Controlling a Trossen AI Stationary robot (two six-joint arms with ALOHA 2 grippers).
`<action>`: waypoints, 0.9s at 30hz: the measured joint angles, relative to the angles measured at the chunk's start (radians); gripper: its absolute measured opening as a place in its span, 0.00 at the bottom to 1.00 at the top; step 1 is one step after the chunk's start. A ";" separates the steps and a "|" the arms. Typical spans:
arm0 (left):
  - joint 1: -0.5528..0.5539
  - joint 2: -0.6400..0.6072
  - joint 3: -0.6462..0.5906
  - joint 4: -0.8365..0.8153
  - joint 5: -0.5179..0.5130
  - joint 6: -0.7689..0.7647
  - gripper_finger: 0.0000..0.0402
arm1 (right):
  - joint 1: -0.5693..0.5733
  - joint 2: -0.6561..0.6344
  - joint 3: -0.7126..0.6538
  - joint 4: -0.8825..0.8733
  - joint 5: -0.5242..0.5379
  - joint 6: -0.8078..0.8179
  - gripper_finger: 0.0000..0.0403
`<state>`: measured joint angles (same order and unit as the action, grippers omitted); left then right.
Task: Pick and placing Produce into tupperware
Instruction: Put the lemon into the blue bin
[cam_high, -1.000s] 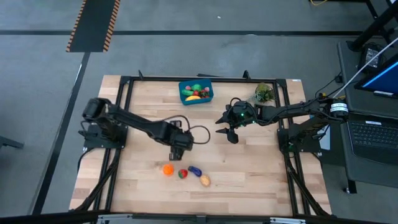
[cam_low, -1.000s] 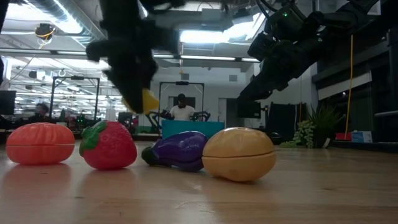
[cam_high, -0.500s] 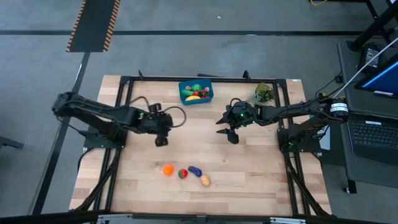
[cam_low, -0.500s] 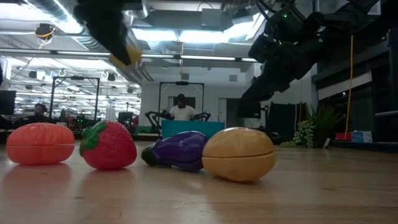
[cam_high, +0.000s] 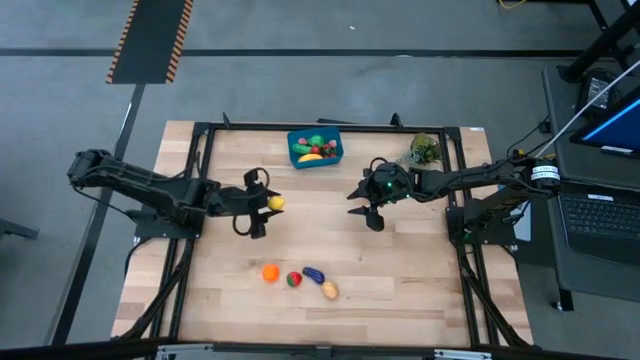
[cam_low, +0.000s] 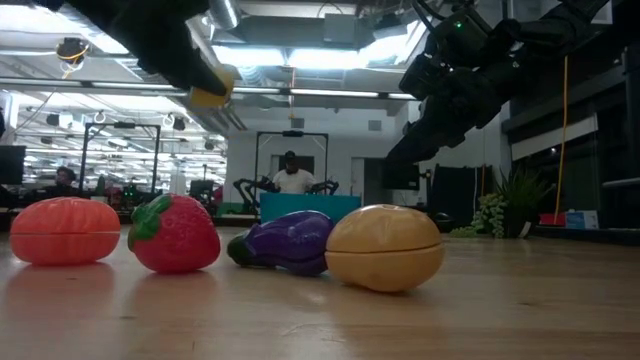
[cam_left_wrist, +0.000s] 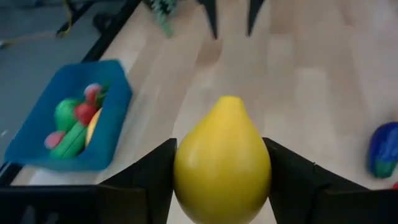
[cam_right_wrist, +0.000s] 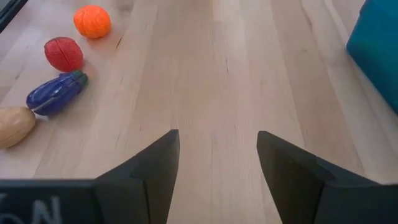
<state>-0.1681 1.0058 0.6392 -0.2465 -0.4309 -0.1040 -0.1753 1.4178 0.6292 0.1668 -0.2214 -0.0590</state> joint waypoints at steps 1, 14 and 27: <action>0.000 -0.001 -0.015 0.037 0.013 0.014 0.49 | 0.000 0.000 0.000 0.001 0.000 0.001 0.54; 0.131 0.001 -0.182 0.444 0.225 0.139 0.49 | 0.000 0.000 0.000 0.000 0.000 0.001 0.54; 0.270 0.002 -0.198 0.497 0.492 0.166 0.49 | 0.000 0.000 0.000 0.000 0.000 -0.001 0.54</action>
<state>0.1018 1.0073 0.4412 0.2501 0.0613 0.0620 -0.1753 1.4178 0.6292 0.1669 -0.2214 -0.0601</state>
